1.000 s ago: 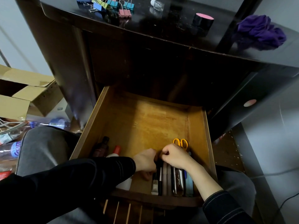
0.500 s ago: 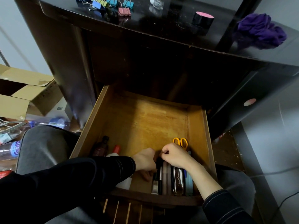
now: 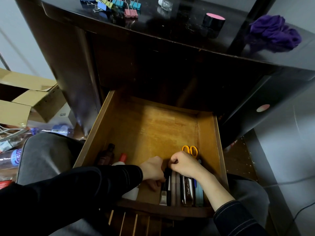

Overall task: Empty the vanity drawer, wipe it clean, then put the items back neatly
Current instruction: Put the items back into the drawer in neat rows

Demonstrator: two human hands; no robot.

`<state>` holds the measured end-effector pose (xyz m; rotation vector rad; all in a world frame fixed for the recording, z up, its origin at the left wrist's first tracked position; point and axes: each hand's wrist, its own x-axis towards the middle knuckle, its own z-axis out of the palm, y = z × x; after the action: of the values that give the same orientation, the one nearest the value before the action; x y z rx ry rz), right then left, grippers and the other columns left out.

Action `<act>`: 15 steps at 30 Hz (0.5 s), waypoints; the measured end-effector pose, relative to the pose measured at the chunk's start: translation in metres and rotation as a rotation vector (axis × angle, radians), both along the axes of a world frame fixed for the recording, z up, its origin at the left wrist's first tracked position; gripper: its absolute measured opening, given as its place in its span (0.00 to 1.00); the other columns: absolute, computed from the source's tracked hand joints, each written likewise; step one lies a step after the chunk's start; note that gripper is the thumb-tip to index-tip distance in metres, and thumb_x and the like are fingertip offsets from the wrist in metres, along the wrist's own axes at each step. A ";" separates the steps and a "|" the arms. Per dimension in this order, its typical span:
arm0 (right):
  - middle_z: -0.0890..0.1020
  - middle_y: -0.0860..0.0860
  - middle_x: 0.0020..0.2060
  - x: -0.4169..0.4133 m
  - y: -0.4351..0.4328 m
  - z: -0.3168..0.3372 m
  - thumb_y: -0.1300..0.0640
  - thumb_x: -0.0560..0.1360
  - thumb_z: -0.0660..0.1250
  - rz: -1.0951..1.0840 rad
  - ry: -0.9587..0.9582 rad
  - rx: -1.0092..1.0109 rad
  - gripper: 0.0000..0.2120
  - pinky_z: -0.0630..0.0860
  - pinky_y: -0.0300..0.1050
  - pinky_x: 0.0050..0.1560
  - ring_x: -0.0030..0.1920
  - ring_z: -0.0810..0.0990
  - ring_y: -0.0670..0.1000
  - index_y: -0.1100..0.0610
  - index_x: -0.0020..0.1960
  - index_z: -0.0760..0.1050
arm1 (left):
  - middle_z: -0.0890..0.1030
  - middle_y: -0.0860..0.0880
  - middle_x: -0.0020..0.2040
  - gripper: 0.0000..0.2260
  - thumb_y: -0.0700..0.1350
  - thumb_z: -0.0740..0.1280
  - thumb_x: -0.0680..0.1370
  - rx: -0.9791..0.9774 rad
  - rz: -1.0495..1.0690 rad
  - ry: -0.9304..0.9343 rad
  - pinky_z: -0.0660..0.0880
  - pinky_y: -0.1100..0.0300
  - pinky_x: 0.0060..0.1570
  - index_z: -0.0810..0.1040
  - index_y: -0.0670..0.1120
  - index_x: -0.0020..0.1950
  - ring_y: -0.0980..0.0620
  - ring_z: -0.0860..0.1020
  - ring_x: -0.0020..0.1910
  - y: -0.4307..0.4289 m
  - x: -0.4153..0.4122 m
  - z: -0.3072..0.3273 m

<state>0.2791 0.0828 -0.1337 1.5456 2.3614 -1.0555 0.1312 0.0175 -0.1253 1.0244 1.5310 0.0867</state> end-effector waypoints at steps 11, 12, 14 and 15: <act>0.68 0.54 0.29 0.000 0.000 0.000 0.56 0.77 0.65 0.022 -0.004 0.008 0.14 0.60 0.49 0.33 0.30 0.66 0.53 0.54 0.33 0.71 | 0.83 0.33 0.51 0.15 0.37 0.70 0.78 -0.002 -0.009 -0.005 0.82 0.44 0.48 0.72 0.31 0.61 0.36 0.84 0.48 0.002 -0.003 -0.002; 0.68 0.54 0.29 0.001 0.000 0.000 0.56 0.77 0.64 0.021 -0.004 0.011 0.14 0.60 0.49 0.33 0.30 0.66 0.53 0.53 0.33 0.71 | 0.84 0.33 0.50 0.15 0.37 0.70 0.78 0.001 -0.010 -0.007 0.83 0.44 0.45 0.72 0.31 0.61 0.36 0.84 0.48 0.003 -0.004 -0.003; 0.68 0.55 0.29 0.001 0.001 0.000 0.55 0.77 0.64 0.017 -0.004 0.020 0.14 0.60 0.50 0.33 0.30 0.66 0.54 0.54 0.33 0.71 | 0.84 0.33 0.50 0.15 0.38 0.71 0.78 0.006 -0.011 -0.011 0.83 0.48 0.39 0.73 0.32 0.61 0.36 0.84 0.47 0.005 -0.005 -0.004; 0.68 0.55 0.29 0.001 0.002 -0.001 0.55 0.77 0.64 0.013 -0.005 0.024 0.14 0.60 0.50 0.34 0.30 0.67 0.54 0.55 0.33 0.71 | 0.84 0.33 0.50 0.15 0.38 0.71 0.77 0.009 -0.014 -0.010 0.83 0.50 0.36 0.73 0.33 0.61 0.37 0.84 0.44 0.006 -0.006 -0.005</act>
<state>0.2801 0.0844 -0.1348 1.5374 2.3856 -1.0227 0.1256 0.0233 -0.1303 1.0397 1.5154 0.0888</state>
